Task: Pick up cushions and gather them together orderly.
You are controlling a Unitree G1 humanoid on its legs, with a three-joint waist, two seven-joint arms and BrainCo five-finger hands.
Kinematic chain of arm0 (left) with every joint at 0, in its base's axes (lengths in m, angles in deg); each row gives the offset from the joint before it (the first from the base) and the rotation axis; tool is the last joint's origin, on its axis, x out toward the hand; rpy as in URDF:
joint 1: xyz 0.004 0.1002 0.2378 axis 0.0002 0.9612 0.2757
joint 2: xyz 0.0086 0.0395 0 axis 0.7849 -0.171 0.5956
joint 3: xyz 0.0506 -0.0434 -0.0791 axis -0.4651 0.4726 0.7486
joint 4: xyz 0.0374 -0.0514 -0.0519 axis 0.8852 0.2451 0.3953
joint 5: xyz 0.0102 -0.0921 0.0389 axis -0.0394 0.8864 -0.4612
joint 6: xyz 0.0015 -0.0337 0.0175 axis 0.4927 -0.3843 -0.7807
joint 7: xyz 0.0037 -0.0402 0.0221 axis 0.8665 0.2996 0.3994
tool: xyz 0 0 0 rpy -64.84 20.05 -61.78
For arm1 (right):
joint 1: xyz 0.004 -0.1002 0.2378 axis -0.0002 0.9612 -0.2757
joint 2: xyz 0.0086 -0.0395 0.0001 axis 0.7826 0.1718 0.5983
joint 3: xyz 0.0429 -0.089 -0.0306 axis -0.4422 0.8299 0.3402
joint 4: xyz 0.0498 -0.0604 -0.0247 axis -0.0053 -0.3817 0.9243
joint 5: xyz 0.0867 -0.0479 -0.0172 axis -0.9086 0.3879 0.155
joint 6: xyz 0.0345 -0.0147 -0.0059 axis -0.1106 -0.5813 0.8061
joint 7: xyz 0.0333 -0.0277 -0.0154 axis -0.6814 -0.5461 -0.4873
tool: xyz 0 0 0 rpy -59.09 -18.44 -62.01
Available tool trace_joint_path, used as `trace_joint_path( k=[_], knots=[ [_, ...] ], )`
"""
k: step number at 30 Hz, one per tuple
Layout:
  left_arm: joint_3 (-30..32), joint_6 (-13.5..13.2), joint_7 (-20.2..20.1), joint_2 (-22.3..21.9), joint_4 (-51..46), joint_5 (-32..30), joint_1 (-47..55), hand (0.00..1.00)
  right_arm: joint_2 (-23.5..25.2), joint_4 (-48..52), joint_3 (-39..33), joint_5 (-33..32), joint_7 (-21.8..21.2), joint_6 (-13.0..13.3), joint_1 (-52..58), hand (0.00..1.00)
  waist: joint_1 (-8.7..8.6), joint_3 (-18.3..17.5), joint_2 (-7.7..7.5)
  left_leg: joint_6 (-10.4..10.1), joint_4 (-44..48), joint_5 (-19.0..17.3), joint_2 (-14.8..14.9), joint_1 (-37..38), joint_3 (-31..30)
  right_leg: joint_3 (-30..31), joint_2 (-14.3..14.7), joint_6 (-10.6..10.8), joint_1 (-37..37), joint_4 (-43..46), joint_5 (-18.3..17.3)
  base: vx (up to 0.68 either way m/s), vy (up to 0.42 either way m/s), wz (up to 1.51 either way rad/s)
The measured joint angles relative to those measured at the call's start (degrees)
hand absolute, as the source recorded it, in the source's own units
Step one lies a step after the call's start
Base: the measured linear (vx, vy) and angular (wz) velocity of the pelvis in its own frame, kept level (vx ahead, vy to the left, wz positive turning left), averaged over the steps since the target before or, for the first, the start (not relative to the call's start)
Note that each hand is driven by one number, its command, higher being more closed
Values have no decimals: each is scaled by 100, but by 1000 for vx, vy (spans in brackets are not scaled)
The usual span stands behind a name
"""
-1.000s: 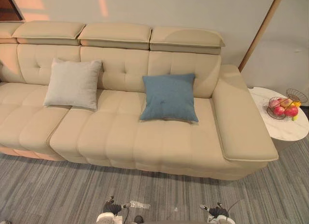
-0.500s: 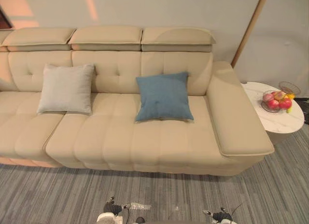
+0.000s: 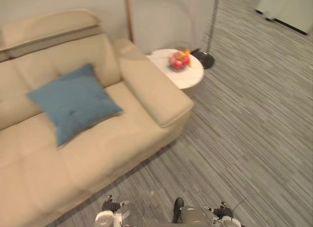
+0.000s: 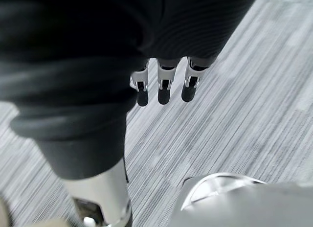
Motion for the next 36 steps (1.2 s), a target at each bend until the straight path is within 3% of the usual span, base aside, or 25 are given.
trace_joint_path(
  k=[1, 3, 5, 6, 7, 9, 10, 12, 15, 16, 17, 18, 19, 20, 21, 24, 25, 27, 29, 30, 31, 32, 34, 35, 36],
  knots=[
    [-67, -3, -17, -73, -2, -3, -57, 0, -77, -38, -6, 29, -4, -7, -16, 0, -52, 56, 100, -68, -12, 113, 15, 125, 83, 224, 114, -17, -4, 4, -70, 149, -184, -86],
    [-71, 4, -32, -81, 11, -17, -68, 0, -133, -121, -10, 30, -5, -32, -38, 0, -77, 61, 92, -212, 202, 348, 38, 210, 89, 506, 197, 5, 3, 39, -187, 137, -154, -70],
    [-64, 23, -40, -68, 14, -22, -78, 0, -113, -157, -5, 26, -4, -37, -17, 0, -125, 109, 24, -231, 1498, 321, 463, -65, -20, 819, 321, 79, 152, -80, -295, 114, -152, -64],
    [-40, 28, -41, -95, 15, -55, -37, 0, -116, -192, -4, 26, -4, -61, -15, 0, -61, 144, -13, -32, 2402, 93, 716, -302, -325, 1083, 480, 91, 337, -268, -305, 83, -118, -114],
    [5, 47, -44, -153, 13, -68, 56, 0, -66, -181, -7, 26, -1, -68, -21, 0, 13, 143, 33, 74, 3075, -333, 713, -554, -886, 1460, 688, 66, 558, -417, -295, 105, -124, -133],
    [4, 65, -50, -166, -88, -62, 158, 0, -50, -200, -12, 22, 19, -69, -30, 0, 72, 167, 13, -11, 3367, -673, 389, -1025, -1878, 1930, 925, 66, 818, -555, -294, 117, -7, -157],
    [2, 59, -60, -170, -138, -59, 180, 0, -49, -213, -25, 22, 30, -69, -62, 0, 170, 168, 10, -73, 3137, -785, 74, -1323, -2465, 2290, 1006, 74, 892, -573, -290, 131, 49, -162],
    [30, 39, -58, -195, -178, -57, 183, 0, 6, -151, -87, 22, 53, -73, -79, 0, 192, 168, 12, -80, 2668, -794, -246, -1682, -3061, 2776, 1114, 66, 930, -616, -300, 139, 110, -169],
    [238, -21, -30, -295, -255, -36, 198, 0, 72, -74, -129, 25, 79, -95, -82, 0, 320, 166, 18, -110, 1692, -702, -713, -2052, -4469, 3724, 1284, 128, 923, -617, -295, 140, 132, -181],
    [247, -32, -28, -310, -247, 1, 205, 0, 68, -74, -130, 27, 85, -95, -28, 0, 326, 145, 53, -83, 1444, -615, -737, -2023, -4786, 3907, 1345, 170, 921, -610, -288, 189, 219, -244],
    [359, -35, -31, -377, -214, 61, 268, 0, 56, -54, -127, 27, 93, -90, -23, 0, 361, 89, 190, -33, 1260, -246, -585, -1907, -4866, 4251, 1537, 258, 884, -450, -306, 158, 185, -196],
    [430, -25, -36, -355, -213, 60, 258, 0, 93, -46, -125, 24, 104, -93, -32, 0, 396, 92, 175, 1, 1295, -294, -554, -1834, -4650, 4411, 1551, 324, 901, -377, -330, 276, 274, -212],
    [451, -20, -39, -319, -224, 58, 214, 0, 209, 166, -111, 27, 104, -83, 86, 0, 372, 42, 21, 79, 1237, -460, -532, -1671, -4181, 4689, 1496, 484, 854, -195, -420, 245, 218, -125],
    [451, -19, -41, -309, -226, 59, 209, 0, 243, 167, -110, 27, 102, -75, 98, 0, 377, 32, -34, 103, 1216, -469, -512, -1607, -3998, 4738, 1479, 516, 759, -88, -470, 251, 230, -161],
    [454, -20, -45, -261, -245, 59, 195, 0, 307, 165, -87, 23, 98, -75, 135, 0, 442, -16, -166, 146, 1168, -504, -498, -1519, -3522, 4520, 1304, 618, 484, 319, -605, 131, 135, -131],
    [389, 20, -40, -202, -203, 60, 150, 0, 499, 169, 1, 15, 90, -45, 10, 0, 461, -19, -234, 178, 1009, -519, -510, -1176, -2697, 3191, 675, 856, 85, 758, -697, 207, 97, -141],
    [304, 37, -38, -179, -142, 62, 115, 0, 475, 169, 54, 30, 65, -23, -22, 0, 450, -5, -222, 178, 977, -519, -502, -1064, -2474, 2504, 456, 817, 82, 699, -684, 184, -2, -117],
    [104, 81, -41, -166, -29, 68, 43, 0, 394, 119, 55, 27, 61, -26, -101, 0, 429, 44, -135, 175, 683, -516, -452, -731, -2216, 1802, 406, 613, 93, 672, -577, 201, -77, -101],
    [-61, 90, -41, -175, 56, 66, -20, 0, 276, 37, 71, 18, 61, -17, -266, 0, 388, 142, 48, 126, 357, -484, -333, -485, -1914, 1433, 441, 721, -42, 806, -579, 196, -123, -95],
    [-186, 89, -44, -174, 88, 64, -59, 0, 247, 14, 62, 17, 69, -27, -378, 0, 296, 184, 78, 105, 256, -472, -327, -442, -1791, 1082, 283, 698, -181, 990, -837, 154, -130, -72],
    [-317, 101, -47, -79, 174, 61, -103, 0, 275, -9, 54, 18, 72, -19, -396, 0, 237, 195, -44, 78, 248, -484, -461, -406, -1689, 813, -22, 497, -228, 840, -793, 160, -136, -73],
    [-348, 111, -49, -56, 234, 59, -131, 0, 268, -117, 33, 14, 71, -15, -436, 0, 246, 211, -41, 62, 217, -478, -468, -334, -1662, 921, 97, 242, -195, 826, -800, 207, -164, -84],
    [-349, 128, -80, -126, 236, 27, -88, 0, 231, -215, -32, 6, 77, -16, -449, 0, 245, 209, 77, -61, 889, -408, -169, -281, -1666, 1318, 533, 186, 80, 518, -771, 339, -252, -111],
    [-349, 127, -93, -132, 228, 14, -95, 0, 230, -239, -57, 5, 77, -15, -448, 0, 243, 214, 77, -61, 1130, -408, -116, -334, -1677, 1353, 566, 168, 143, 447, -763, 346, -230, -89],
    [-341, 119, -130, -156, 191, -15, -113, 0, 222, -314, -179, -5, 86, -15, -436, 0, 223, 225, 107, -56, 2163, -355, 143, -601, -1759, 1497, 739, 100, 421, 164, -746, 265, -133, -71]
  ],
)
